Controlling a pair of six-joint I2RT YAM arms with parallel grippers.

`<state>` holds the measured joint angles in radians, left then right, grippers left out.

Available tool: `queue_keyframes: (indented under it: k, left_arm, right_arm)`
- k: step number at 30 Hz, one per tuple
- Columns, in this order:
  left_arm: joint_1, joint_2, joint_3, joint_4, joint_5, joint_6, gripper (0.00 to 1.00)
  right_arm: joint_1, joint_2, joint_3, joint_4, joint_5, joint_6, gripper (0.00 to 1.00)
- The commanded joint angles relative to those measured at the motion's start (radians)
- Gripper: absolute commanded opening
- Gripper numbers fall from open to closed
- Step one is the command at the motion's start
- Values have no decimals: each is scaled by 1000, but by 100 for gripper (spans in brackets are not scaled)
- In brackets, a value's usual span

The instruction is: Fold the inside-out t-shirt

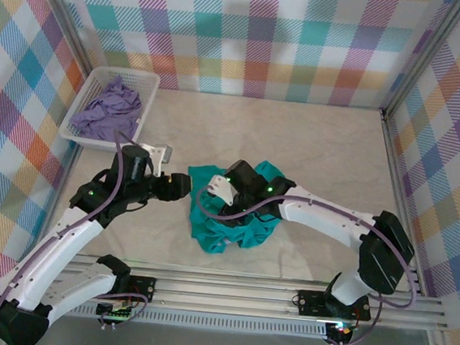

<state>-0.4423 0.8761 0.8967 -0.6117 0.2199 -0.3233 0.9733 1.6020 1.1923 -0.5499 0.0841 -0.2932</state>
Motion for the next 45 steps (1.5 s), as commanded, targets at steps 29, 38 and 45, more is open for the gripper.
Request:
queue_keyframes:
  k: [29,38,45]
  left_arm:
    - [-515,46,-167,369,-299,103,70]
    - [-725,425,47,369,-662,285,72]
    - [-778,633,157,342,-847,264,71]
  right_arm:
    - [-459,37,142,155,-679,729,0]
    - [-482,127,171,177,-714,811,0]
    - [-491,157,175,190,-742,816,0]
